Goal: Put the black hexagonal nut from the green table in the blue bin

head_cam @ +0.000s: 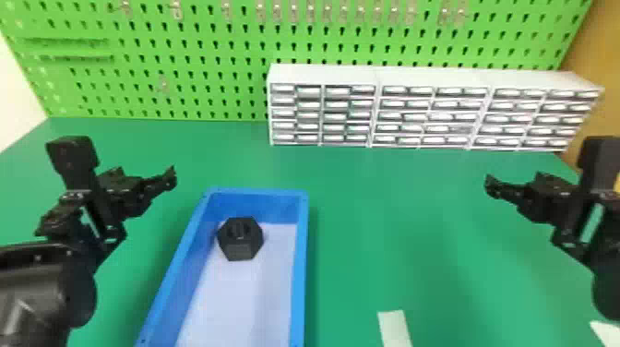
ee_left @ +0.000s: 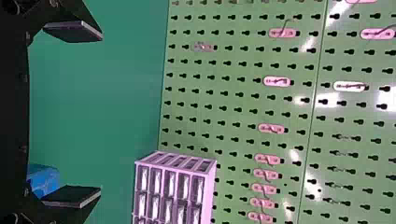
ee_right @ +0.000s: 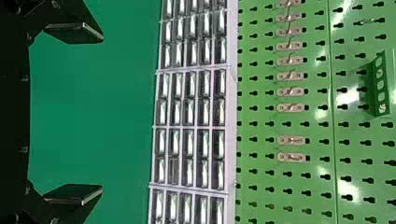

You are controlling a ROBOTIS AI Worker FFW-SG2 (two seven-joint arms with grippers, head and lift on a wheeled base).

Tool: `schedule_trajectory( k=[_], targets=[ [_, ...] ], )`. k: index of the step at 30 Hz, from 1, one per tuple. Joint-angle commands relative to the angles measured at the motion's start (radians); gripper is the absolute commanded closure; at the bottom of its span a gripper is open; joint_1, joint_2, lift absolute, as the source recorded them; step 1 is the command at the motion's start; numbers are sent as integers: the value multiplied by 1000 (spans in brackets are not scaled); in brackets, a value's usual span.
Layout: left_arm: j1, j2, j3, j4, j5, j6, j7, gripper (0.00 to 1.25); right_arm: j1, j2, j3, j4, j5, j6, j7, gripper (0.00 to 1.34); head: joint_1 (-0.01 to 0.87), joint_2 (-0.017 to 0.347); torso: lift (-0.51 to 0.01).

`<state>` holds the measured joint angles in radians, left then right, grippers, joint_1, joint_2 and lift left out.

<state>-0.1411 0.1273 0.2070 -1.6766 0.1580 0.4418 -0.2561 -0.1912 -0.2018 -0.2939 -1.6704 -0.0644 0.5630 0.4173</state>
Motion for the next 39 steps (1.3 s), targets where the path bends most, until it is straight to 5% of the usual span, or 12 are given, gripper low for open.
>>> schedule_trajectory(
  k=[1,39],
  targets=[
    [0,0,0,0,0,0,0,122,1,-1,-2,0,0,-2,0,162,666,32,-100],
    [0,0,3,0,0,0,0,122,4,-5,1,0,0,-2,3,162,666,32,-100]
  ],
)
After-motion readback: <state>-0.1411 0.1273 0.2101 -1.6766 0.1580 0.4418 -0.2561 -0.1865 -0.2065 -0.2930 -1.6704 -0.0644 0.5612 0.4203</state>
